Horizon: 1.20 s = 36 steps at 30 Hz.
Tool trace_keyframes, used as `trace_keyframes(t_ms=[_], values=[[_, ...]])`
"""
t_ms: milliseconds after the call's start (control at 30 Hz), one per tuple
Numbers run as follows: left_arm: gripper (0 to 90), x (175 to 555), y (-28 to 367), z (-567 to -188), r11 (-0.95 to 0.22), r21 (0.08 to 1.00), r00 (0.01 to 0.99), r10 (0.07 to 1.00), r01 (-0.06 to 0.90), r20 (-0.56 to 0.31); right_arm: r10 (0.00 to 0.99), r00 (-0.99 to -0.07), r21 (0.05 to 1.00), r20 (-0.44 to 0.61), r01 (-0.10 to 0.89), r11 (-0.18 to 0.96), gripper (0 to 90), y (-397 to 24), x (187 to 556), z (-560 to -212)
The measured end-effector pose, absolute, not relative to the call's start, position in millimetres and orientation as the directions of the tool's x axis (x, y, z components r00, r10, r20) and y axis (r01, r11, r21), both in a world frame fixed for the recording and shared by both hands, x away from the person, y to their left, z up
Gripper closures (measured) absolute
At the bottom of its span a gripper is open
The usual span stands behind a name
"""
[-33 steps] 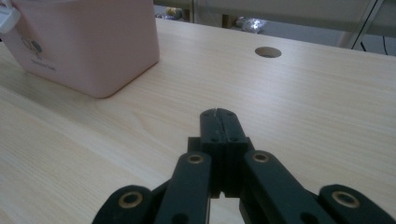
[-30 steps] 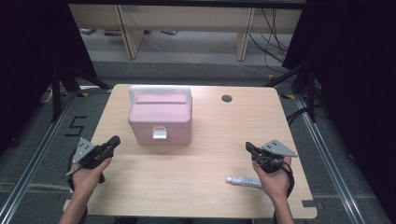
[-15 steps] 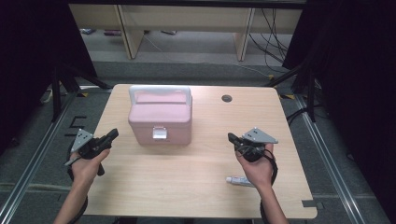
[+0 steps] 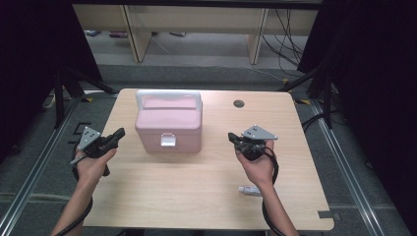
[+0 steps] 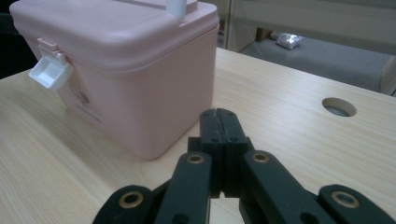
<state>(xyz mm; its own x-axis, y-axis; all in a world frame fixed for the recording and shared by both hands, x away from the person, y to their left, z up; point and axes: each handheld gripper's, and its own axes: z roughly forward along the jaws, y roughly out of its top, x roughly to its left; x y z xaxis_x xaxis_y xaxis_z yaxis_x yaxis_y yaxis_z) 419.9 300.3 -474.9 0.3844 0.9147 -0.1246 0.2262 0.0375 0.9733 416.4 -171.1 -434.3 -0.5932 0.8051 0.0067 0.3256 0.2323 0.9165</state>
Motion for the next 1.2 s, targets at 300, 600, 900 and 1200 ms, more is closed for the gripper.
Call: trace_keyframes(t_ms=[300,600,900,1200], values=[[89.6,442,301,-472,0.010,0.966,0.381,0.918,0.259,-0.112,0.778,-0.629,0.892,0.020,0.363,0.271,90.0,-148,429,-436],[89.6,455,294,-474,0.004,0.959,0.397,0.910,0.284,-0.121,0.753,-0.658,0.877,0.033,0.381,0.294,90.0,-126,452,-438],[89.6,468,286,-475,-0.010,0.952,0.408,0.905,0.306,-0.122,0.751,-0.660,0.850,0.009,0.401,0.342,90.0,-111,479,-434],[89.6,471,274,-473,-0.046,0.949,0.447,0.888,0.311,-0.104,0.749,-0.662,0.829,0.022,0.431,0.356,90.0,-96,488,-437]])
